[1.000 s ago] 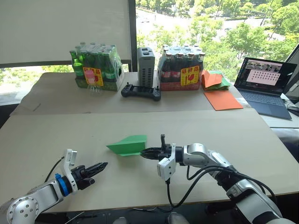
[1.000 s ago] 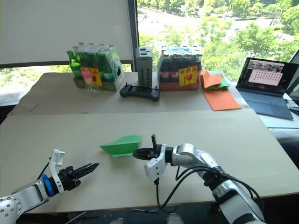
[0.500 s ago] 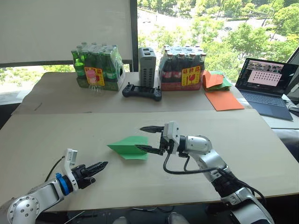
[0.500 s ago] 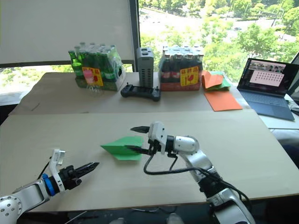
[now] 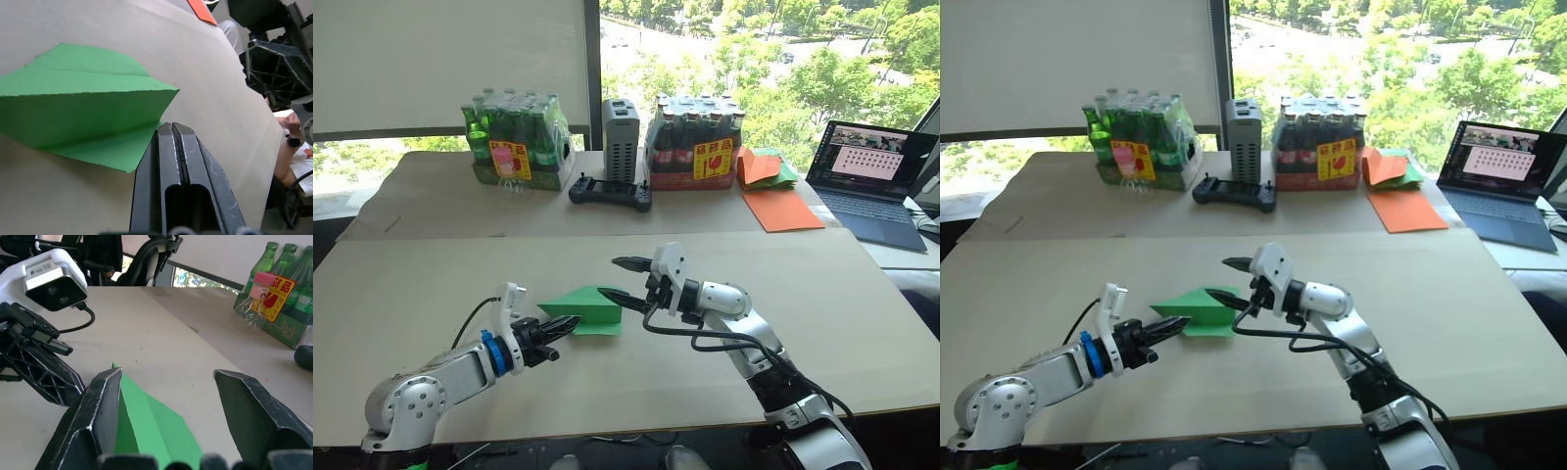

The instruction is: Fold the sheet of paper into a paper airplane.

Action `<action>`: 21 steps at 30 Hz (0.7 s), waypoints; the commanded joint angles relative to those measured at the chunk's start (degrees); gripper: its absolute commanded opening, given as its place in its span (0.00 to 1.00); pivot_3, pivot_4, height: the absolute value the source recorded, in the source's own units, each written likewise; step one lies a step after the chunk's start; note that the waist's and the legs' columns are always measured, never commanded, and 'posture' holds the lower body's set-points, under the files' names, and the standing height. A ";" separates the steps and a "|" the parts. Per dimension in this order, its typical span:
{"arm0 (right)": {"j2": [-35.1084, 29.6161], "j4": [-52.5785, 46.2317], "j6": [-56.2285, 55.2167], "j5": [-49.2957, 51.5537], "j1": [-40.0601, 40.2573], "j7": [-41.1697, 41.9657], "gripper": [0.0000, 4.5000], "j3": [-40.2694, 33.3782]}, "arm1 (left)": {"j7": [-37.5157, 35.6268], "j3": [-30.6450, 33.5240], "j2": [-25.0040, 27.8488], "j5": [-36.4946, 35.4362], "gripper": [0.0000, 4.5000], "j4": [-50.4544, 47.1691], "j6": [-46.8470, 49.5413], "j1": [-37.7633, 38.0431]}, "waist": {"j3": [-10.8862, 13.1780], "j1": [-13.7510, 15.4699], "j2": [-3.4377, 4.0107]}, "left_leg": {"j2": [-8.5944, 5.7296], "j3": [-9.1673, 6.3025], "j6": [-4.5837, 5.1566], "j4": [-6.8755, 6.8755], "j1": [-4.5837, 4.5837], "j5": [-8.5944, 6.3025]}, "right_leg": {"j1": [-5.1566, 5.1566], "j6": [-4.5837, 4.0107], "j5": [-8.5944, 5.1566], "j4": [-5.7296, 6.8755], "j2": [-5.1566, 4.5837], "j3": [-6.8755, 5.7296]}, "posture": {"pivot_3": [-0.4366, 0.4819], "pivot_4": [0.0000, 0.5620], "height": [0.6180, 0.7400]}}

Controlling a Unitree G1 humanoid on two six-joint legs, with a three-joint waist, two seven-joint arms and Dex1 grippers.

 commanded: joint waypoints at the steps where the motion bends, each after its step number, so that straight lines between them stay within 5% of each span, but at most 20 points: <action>1: 1.24 -1.39 0.82 -0.26 -0.79 -2.00 0.74 -2.42 | -1.25 -2.65 -0.15 5.03 0.00 2.18 -2.92 -1.74 | 0.00 -0.02 0.00 | 0.00 0.00 0.00 0.00 0.00 0.00 | 0.00 0.00 0.00 0.00 0.00 0.01 | 0.48 0.27 0.89; 9: 2.79 0.42 0.68 -4.61 -1.67 -6.75 0.74 -3.09 | -4.72 -7.37 -0.86 11.08 0.00 5.02 -4.59 -2.44 | 0.00 0.09 0.00 | -0.01 0.01 0.00 0.00 -0.02 0.00 | 0.00 0.00 0.00 -0.02 -0.02 0.00 | 0.48 0.27 0.89; 19: 3.27 9.31 -1.52 -12.88 -2.50 -6.89 0.01 0.37 | -6.33 -7.22 -1.26 12.10 0.00 3.89 -3.89 -0.57 | 0.00 -0.02 0.00 | -0.01 0.01 0.00 0.00 0.00 0.00 | 0.01 0.01 0.00 -0.01 -0.02 0.00 | 0.48 0.27 0.89; 21: 3.66 9.93 -1.37 -12.87 -2.51 -5.80 0.01 0.64 | -6.35 -6.87 -1.21 12.17 0.00 3.77 -3.79 -0.42 | 0.00 -0.07 0.00 | 0.00 0.01 0.00 0.00 0.00 0.00 | 0.00 0.01 0.00 0.00 -0.02 0.00 | 0.48 0.27 0.89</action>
